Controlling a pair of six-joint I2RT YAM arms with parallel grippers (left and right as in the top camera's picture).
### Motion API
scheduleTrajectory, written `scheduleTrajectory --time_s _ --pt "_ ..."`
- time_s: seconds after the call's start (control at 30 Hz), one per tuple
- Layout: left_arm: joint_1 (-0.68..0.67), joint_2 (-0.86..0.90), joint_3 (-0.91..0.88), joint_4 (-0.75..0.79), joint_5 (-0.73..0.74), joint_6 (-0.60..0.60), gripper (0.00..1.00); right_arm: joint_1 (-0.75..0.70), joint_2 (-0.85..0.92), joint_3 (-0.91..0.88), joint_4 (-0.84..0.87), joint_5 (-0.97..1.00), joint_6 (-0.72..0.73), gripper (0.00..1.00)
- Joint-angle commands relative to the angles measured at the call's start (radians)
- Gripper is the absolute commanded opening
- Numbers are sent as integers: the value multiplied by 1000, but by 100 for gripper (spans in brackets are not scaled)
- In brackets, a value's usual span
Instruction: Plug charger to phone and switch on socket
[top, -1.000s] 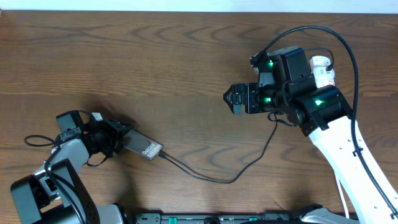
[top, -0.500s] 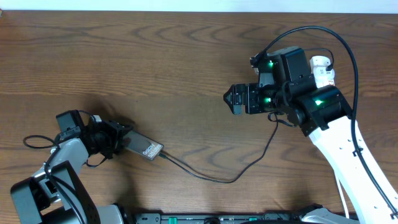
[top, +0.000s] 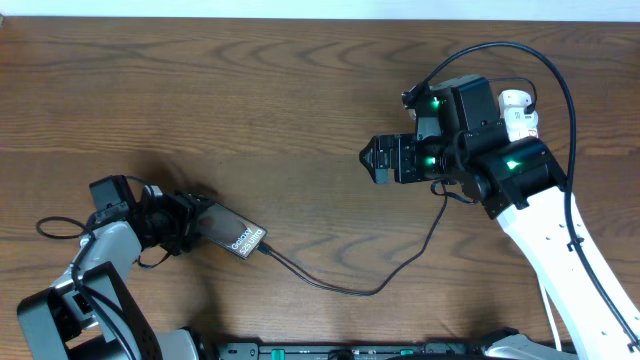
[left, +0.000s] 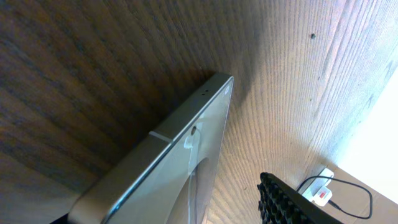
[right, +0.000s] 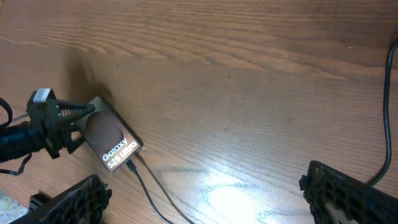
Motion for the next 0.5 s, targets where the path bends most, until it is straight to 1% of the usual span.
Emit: scheduleTrajectory --time_s 0.0,0.2,0.47 --pt "2 63 -71 -65 -251 -2 64 0 -8 7 -1 8 -16 99" --pt "2 63 -71 -116 -332 -6 69 0 -8 7 -1 8 -16 99" --pt "2 63 -71 -152 -362 -21 70 0 -8 7 -2 8 -16 99"
